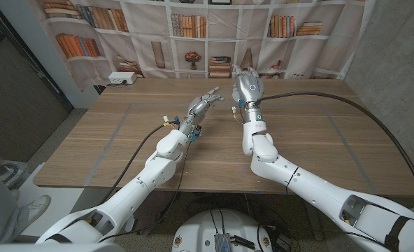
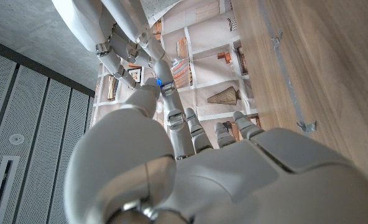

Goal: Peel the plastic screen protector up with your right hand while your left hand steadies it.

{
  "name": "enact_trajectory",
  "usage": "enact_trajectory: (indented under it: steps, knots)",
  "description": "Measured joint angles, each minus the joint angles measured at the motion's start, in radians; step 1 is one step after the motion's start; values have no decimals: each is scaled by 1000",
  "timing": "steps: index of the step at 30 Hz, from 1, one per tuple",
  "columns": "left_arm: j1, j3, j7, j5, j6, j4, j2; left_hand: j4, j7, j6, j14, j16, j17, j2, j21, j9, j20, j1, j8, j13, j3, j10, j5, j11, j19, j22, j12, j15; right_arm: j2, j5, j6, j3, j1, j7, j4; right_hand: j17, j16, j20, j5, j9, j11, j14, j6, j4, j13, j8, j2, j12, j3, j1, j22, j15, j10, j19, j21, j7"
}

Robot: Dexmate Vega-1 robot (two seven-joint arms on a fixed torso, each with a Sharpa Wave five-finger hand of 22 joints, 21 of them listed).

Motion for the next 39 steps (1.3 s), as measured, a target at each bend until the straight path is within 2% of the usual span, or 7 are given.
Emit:
enact_trajectory:
  steps: [19, 39]
  knots:
    - [-17, -4, -39, -28, -6, 32, -13, 0, -4, 4, 0, 0, 0, 0, 0, -5, 0, 0, -1, 0, 0, 0, 0, 0, 0, 0, 0, 0, 7, 14, 11, -39, 13, 24, 18, 2, 0, -4, 4, 2, 0, 0, 9, 0, -3, 0, 0, 7, -8, 0, 0, 0, 0, -4, 0, -9]
    - [-32, -5, -68, -43, -7, 51, -18, 0, -4, 8, 0, 0, 0, -9, 0, 2, 0, 3, -3, 0, 0, 4, -3, -4, 0, 0, 0, 0, -15, 0, 56, -64, -1, 68, -32, 8, -4, -4, 4, 2, 0, 0, 23, 0, -8, 0, -11, 7, -8, 11, 0, 0, 0, -4, 0, -13]
